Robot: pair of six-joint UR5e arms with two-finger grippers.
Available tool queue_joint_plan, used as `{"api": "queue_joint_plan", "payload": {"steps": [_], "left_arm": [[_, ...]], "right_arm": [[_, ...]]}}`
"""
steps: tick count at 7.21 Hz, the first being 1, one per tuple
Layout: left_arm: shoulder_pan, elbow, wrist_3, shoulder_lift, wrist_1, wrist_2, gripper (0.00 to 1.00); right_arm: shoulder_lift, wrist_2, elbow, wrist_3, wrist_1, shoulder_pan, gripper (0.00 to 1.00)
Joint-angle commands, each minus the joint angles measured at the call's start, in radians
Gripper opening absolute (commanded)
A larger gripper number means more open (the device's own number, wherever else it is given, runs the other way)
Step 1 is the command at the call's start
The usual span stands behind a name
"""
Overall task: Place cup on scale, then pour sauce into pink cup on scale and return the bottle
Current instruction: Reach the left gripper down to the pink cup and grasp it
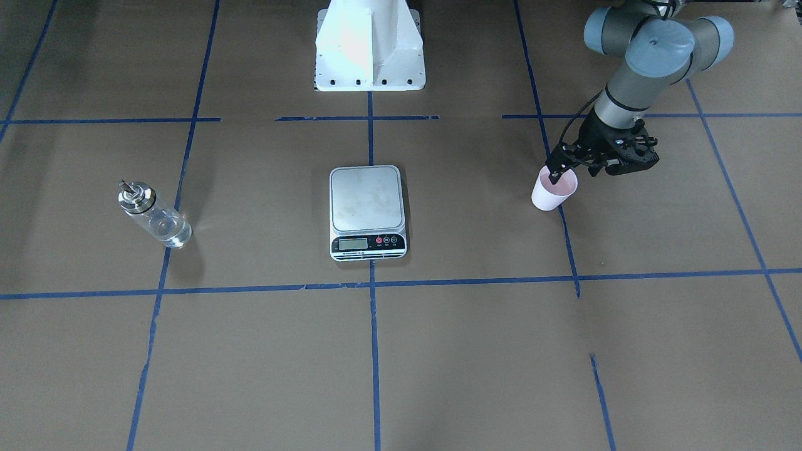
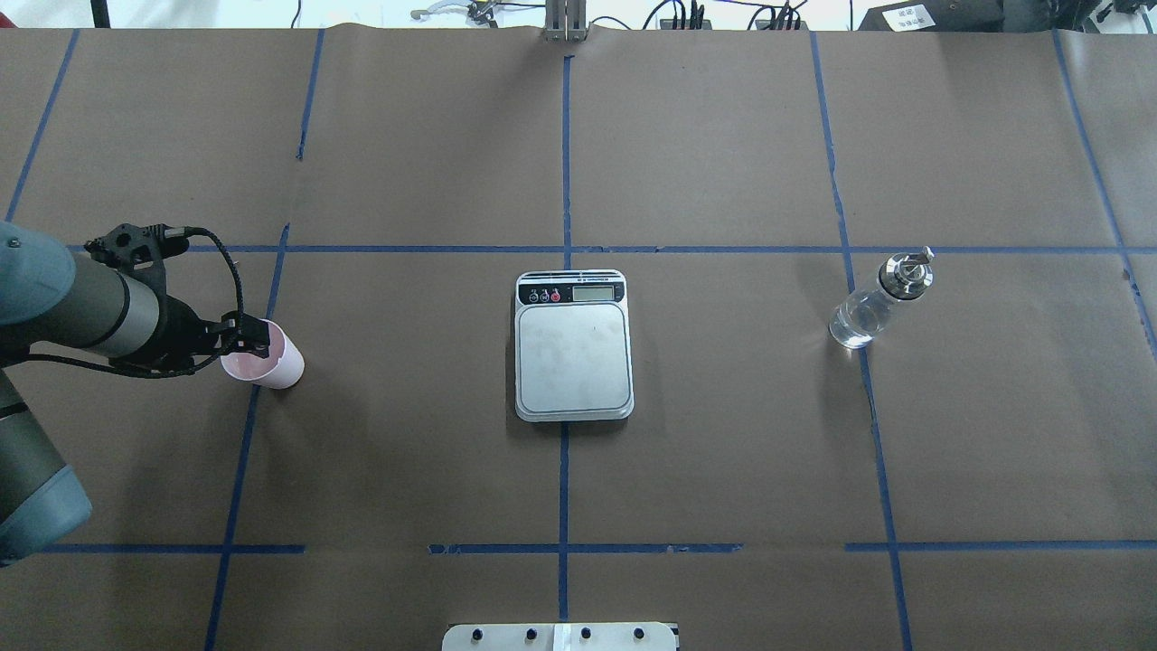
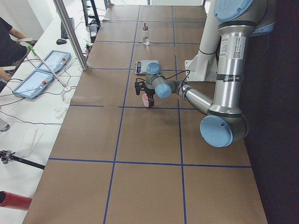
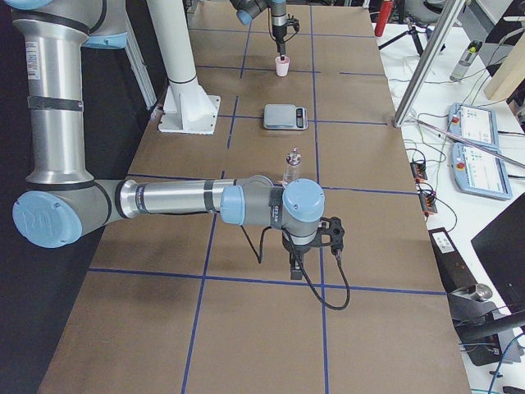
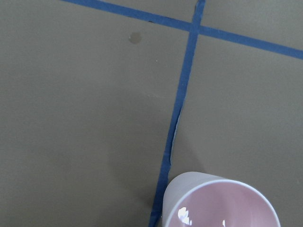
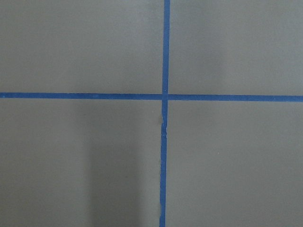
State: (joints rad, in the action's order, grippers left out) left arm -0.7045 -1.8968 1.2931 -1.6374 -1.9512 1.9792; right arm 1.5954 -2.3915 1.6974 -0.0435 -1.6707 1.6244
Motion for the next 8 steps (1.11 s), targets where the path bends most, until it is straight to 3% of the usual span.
{"api": "queue_joint_plan", "payload": {"steps": [1,3,4,6,8], "left_arm": [[0.003,0.015,-0.001,-0.01,0.0,0.0,0.65],[0.003,0.013,-0.005,-0.009,0.0,-0.002,0.18],[0.003,0.008,-0.003,-0.01,0.0,-0.003,0.0],[0.002,-0.01,0.012,-0.013,0.011,0.003,0.0],[-0.004,-0.138,0.011,-0.037,0.186,0.007,0.0]], "right_arm": [[0.0,0.0,-0.001,0.001,0.0,0.0,1.0],[-0.003,0.0,0.001,0.002,0.0,0.0,1.0],[-0.005,0.0,0.001,0.002,0.0,0.0,1.0],[-0.006,0.0,0.001,0.002,0.0,0.0,1.0],[-0.008,0.0,0.002,0.001,0.0,0.0,1.0]]}}
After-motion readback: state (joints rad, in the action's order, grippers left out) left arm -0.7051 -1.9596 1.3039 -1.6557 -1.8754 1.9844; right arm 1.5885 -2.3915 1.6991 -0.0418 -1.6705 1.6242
